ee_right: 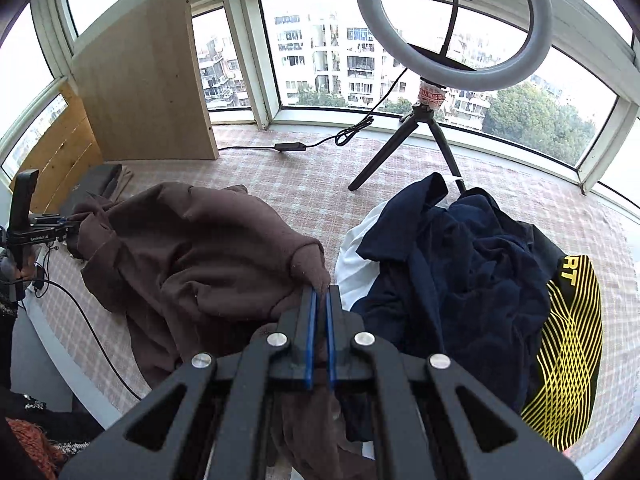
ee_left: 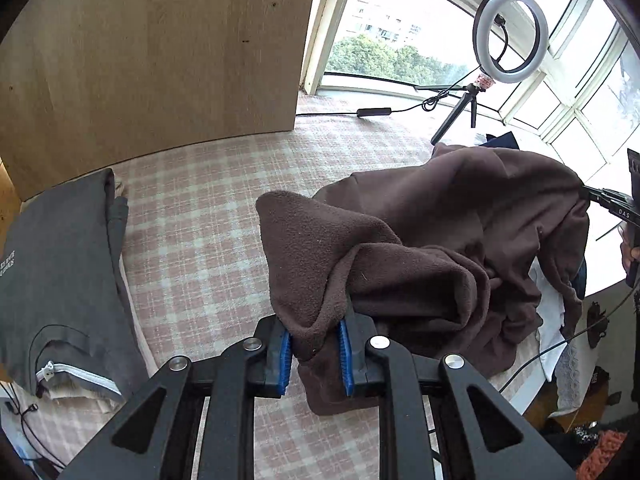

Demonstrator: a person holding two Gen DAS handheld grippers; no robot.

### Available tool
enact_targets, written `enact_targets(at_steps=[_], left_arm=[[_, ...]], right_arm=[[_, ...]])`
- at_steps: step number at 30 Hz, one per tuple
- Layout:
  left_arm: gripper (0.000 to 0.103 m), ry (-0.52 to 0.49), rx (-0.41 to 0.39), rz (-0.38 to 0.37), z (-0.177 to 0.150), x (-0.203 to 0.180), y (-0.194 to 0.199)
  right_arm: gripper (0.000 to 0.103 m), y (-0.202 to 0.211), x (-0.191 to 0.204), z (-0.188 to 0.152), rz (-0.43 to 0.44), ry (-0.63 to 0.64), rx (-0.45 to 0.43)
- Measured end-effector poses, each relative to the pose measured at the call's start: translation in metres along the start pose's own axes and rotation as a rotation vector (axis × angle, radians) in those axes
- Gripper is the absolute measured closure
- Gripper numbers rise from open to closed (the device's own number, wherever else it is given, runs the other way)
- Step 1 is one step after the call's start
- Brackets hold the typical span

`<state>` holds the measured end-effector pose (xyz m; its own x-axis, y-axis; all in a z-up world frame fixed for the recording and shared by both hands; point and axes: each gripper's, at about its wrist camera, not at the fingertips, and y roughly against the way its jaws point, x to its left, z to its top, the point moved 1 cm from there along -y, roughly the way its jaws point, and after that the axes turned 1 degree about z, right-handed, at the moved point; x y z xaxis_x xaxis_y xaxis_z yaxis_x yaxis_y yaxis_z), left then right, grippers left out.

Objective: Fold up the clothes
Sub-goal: 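Pull the brown garment flat with the left tool while the right tool holds it, then release, then grasp the hem of the brown garment with the left tool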

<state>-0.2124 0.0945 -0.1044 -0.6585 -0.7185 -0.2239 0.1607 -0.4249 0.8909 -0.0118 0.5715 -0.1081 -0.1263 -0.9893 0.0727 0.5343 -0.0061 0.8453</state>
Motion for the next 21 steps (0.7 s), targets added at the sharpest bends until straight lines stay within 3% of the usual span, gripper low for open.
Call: enact_targets(at_steps=[2,4,6,7,8,11,13,15,17,21], left_arm=[[0.078,-0.026,0.044,-0.003,-0.022,0.006,0.007],[0.067,-0.043,0.142,0.059,-0.051,0.014,-0.007],[0.070,-0.060,0.242,0.123,-0.081,0.021,-0.022],[0.071,-0.027,0.264,0.132,-0.089,0.029,-0.025],[0.071,0.009,0.283,0.139,-0.096,0.036,-0.028],[0.071,0.058,0.224,0.116,-0.090,0.041,-0.013],[0.069,-0.002,0.160,0.075,-0.078,0.021,-0.004],[0.055,-0.069,0.128,0.004,-0.060,-0.007,-0.007],[0.048,-0.144,0.120,-0.030,-0.043,-0.034,-0.021],[0.048,-0.302,0.166,-0.046,-0.018,-0.082,-0.062]], right_arm=[[0.099,0.004,-0.003,-0.033,-0.002,-0.040,0.058],[0.098,-0.016,-0.004,-0.071,-0.034,-0.037,0.208],[0.097,-0.042,-0.003,-0.106,-0.077,-0.020,0.369],[0.097,-0.047,-0.004,-0.116,-0.093,-0.024,0.399],[0.096,-0.045,-0.002,-0.116,-0.090,-0.034,0.387],[0.083,-0.029,0.007,-0.098,-0.042,-0.040,0.288],[0.061,-0.021,0.021,-0.082,-0.030,0.009,0.238],[0.052,-0.021,0.040,-0.069,-0.007,0.082,0.216],[0.051,-0.025,0.057,-0.059,0.015,0.149,0.207],[0.051,-0.041,0.071,-0.054,0.014,0.212,0.237]])
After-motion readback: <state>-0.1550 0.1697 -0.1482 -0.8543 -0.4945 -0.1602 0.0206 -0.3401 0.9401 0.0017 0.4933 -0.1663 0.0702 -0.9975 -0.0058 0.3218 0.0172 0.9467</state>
